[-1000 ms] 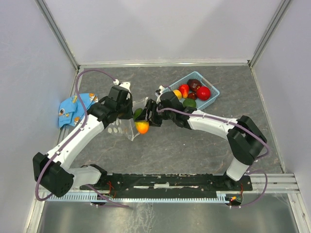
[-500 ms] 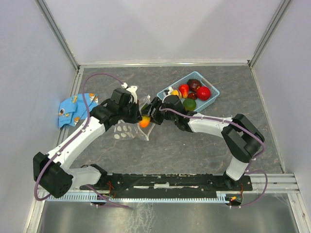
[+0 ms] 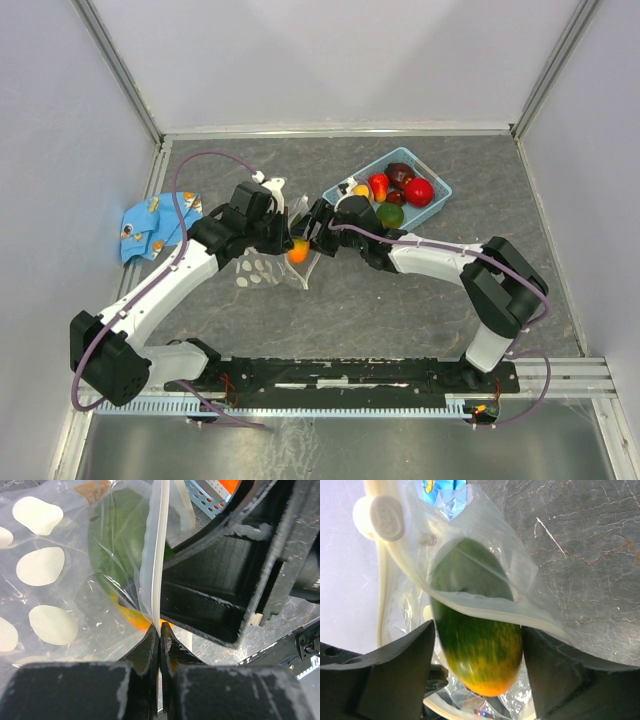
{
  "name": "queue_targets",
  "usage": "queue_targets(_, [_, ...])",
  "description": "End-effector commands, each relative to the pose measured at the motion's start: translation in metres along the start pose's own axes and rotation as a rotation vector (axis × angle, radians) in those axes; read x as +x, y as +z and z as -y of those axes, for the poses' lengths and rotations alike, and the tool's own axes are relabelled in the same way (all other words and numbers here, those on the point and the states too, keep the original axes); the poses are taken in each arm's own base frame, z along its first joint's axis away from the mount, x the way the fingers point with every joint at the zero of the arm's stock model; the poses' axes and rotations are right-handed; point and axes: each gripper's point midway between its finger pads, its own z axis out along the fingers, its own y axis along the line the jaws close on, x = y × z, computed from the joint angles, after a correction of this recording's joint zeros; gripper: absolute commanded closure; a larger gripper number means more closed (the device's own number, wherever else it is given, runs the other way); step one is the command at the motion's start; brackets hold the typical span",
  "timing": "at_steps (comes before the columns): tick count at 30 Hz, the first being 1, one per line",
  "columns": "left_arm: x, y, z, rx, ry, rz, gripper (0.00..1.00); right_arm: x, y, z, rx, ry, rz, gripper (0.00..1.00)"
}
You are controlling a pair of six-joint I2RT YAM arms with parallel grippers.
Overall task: Place the food in the zip-top bag and seal the zipper
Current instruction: Place the fake fruit in the zipper food storage bag, then pick up the fake fruit from the bin.
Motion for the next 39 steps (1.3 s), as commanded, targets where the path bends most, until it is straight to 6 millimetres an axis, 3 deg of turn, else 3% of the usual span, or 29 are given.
queue_targets(1, [-0.017, -0.007, -0.001, -0.018, 0.030, 0.079, 0.97, -0.012, -0.020, -0.029, -0.056, -0.103, 0.049, 0.13])
queue_targets(7, [-0.022, -0.012, -0.005, -0.040, 0.024, 0.114, 0.97, -0.015, -0.036, -0.039, -0.066, -0.145, 0.069, 0.12])
queue_targets(11, [-0.025, -0.016, -0.010, -0.073, 0.016, 0.134, 0.97, -0.019, -0.058, -0.048, -0.056, -0.242, 0.076, 0.15])
queue_targets(15, [-0.028, -0.019, -0.012, -0.085, 0.014, 0.149, 0.97, -0.023, -0.082, -0.039, 0.032, -0.356, 0.077, 0.20])
queue_targets(19, [-0.031, -0.023, -0.015, -0.098, 0.010, 0.167, 0.97, -0.031, -0.103, -0.023, 0.142, -0.456, 0.094, 0.22])
queue_targets(29, [-0.042, -0.028, -0.024, -0.161, 0.004, 0.198, 0.97, -0.086, -0.142, 0.013, 0.503, -0.767, 0.107, 0.16])
queue_targets(34, [-0.041, -0.028, -0.032, -0.205, 0.007, 0.187, 0.97, -0.116, -0.146, 0.052, 0.642, -0.761, 0.045, 0.15])
queue_targets(39, [-0.037, -0.033, -0.039, -0.233, 0.011, 0.205, 0.97, -0.140, -0.134, 0.082, 0.711, -0.714, 0.018, 0.14])
